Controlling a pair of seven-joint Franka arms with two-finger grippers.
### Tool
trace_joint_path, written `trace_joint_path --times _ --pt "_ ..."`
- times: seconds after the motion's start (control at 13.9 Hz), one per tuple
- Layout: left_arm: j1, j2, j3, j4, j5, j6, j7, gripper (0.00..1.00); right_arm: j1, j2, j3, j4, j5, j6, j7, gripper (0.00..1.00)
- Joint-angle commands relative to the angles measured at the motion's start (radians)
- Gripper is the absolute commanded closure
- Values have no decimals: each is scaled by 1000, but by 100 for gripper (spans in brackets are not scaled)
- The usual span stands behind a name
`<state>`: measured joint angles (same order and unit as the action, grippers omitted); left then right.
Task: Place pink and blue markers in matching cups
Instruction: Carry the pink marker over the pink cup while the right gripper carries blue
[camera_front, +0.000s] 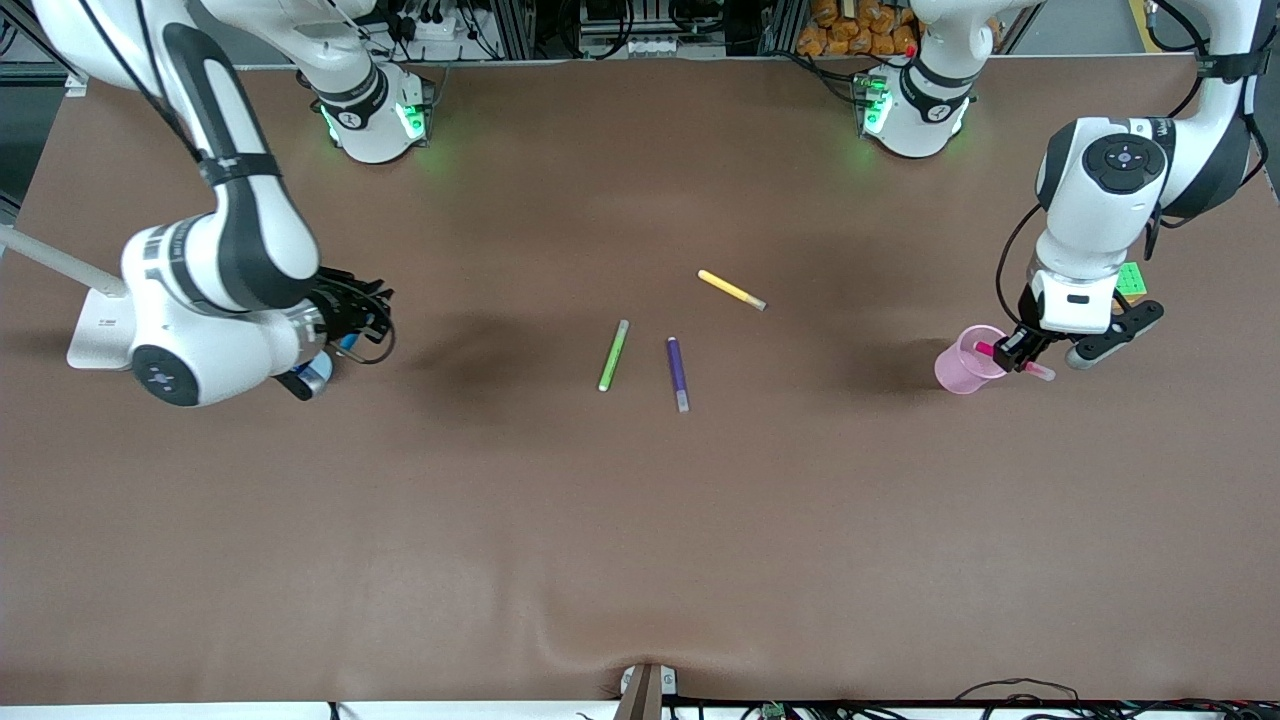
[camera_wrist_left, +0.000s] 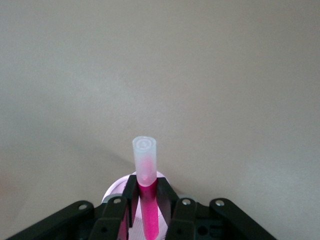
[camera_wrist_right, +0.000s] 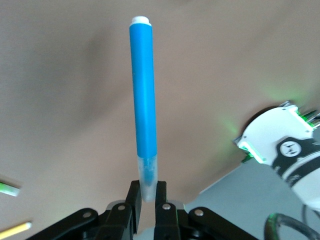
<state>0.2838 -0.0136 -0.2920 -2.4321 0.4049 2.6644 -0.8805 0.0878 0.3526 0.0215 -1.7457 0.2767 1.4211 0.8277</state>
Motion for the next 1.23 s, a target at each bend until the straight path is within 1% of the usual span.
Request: trace_joint_path --times 0.0,0.07,0.14,0.22,0.43,0.65,0.72,0.79,0.87,0.94,1.01,1.15 --pt "23 -39 -7 -65 18 55 -6 100 0 -18 -81 -5 29 -54 -123 100" --pt "35 -36 -7 -68 18 60 -8 100 0 -17 -101 -1 38 -66 -145 100" --pt "40 -31 -7 -68 18 63 -8 100 -2 -15 -129 3 70 -86 -166 100" --pt "43 -25 -7 -68 18 66 -8 100 -2 -11 -174 5 90 -105 -217 100" --pt "45 4 -7 -70 18 89 -14 100 -2 2 -254 2 95 -128 -361 100" --pt "45 20 -7 -67 18 92 -14 100 -11 32 -282 2 96 -133 -429 100" --pt "41 26 -7 -64 18 92 -14 98 -17 40 -284 2 96 -131 -449 100" --pt "41 33 -7 -59 18 92 -12 77 -20 48 -288 2 96 -126 -462 100" --pt "41 37 -7 -55 18 92 -12 41 -20 61 -296 2 96 -122 -479 100" --pt "43 43 -7 -51 18 92 -14 13 -23 75 -299 2 96 -119 -505 100" --pt "43 44 -9 -48 18 92 -14 0 -28 80 -305 2 96 -114 -522 100" --pt "41 44 -7 -38 18 91 -15 0 -30 83 -317 2 96 -113 -527 100"
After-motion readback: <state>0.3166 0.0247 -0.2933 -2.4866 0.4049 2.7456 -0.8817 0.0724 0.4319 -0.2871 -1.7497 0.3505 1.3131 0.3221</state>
